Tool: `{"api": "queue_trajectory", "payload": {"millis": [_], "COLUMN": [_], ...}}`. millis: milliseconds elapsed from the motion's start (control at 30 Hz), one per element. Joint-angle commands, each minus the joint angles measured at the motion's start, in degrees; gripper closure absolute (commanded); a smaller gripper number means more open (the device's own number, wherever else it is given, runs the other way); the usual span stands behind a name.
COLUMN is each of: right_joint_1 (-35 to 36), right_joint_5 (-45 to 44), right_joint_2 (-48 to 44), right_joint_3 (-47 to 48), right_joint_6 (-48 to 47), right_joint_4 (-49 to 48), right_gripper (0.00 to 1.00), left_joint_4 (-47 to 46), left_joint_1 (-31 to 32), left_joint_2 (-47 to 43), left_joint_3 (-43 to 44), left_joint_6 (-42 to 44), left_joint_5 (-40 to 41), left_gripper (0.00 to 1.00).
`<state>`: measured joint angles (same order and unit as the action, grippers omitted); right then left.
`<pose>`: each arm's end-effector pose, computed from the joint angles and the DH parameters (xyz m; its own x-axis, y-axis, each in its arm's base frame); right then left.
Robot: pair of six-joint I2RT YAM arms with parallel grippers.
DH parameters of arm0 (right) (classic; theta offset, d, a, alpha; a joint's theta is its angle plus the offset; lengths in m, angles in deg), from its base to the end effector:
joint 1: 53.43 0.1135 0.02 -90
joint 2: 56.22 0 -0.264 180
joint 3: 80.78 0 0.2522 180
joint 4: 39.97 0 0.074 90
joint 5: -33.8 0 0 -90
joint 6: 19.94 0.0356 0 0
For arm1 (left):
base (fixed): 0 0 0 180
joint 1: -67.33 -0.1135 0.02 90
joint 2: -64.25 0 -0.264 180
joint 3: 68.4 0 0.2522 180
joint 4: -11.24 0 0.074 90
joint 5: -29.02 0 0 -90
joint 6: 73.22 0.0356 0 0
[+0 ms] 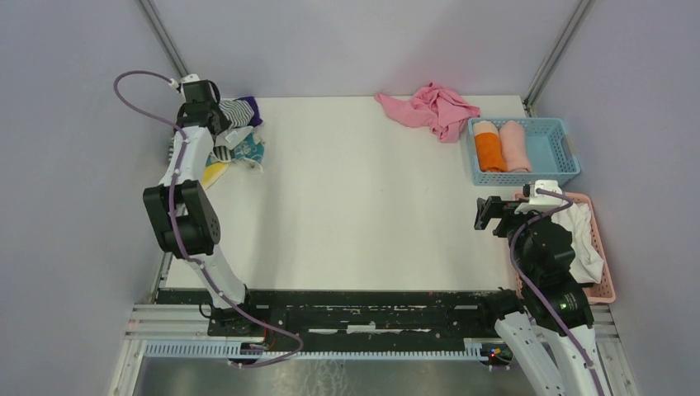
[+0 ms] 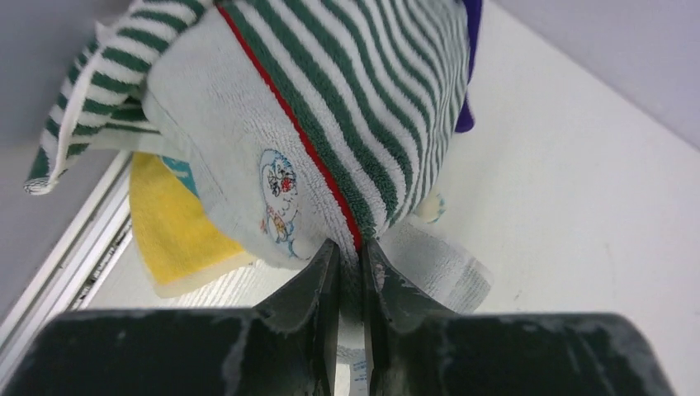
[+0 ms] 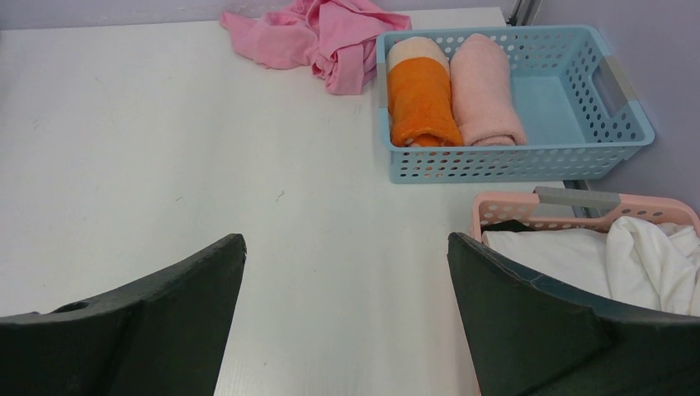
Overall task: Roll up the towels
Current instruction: Pick up the towel at the corner of the board, then place the towel at the center of the board.
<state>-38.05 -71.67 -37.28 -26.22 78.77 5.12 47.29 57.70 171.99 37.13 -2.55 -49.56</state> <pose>0.0817 0.0126 0.3283 -0.1571 0.1082 -0.9816 0.0221 0.9941 0.1060 0.4306 0.0802 0.2878 -0.4711 -0.4090 -0.7815 -0.5015 0.8531 -0.1442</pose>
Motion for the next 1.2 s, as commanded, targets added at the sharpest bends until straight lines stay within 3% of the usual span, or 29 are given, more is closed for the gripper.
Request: {"api": "queue_trajectory", "payload": {"millis": [0,333,633,833,967,1033,1167], "right_joint_1": [0.29,0.31,0.22,0.27,0.27,0.27,0.27], "right_joint_5": [-0.09,0.08,0.26,0.35,0.42,0.68,1.42], "right_joint_2": [-0.75,-0.92,-1.26,-1.5,-1.84,-1.99,-2.14], "right_joint_3": [0.34,0.34,0.44,0.44,0.34,0.34,0.42], "right_joint_6": [-0.32,-0.29,-0.25,-0.19,-0.24,-0.25,-0.27], "right_joint_4": [-1.54,-1.36,-1.26,-1.36,-1.39,-1.49,-1.6], "right_gripper": [0.0,0.0,0.0,0.0,0.0,0.0,0.0], "left_joint_4": [-0.81,0.55,1.88,4.7,3.97,3.88,2.37], "left_joint_1": [0.3,3.43,12.28,21.14,30.11,33.73,40.06], "left_joint_2": [-6.37,-10.31,-9.91,-7.78,-9.68,-10.6,-13.76], "left_joint_3": [1.94,13.54,28.21,39.67,40.13,38.41,28.16], "left_joint_6": [3.59,2.16,5.27,3.87,3.77,3.58,2.21], "left_joint_5": [-0.87,-7.22,-12.8,-21.77,-24.69,-26.86,-31.59], "left_gripper": [0.82,0.93,0.97,0.97,0.97,0.94,0.62]}}
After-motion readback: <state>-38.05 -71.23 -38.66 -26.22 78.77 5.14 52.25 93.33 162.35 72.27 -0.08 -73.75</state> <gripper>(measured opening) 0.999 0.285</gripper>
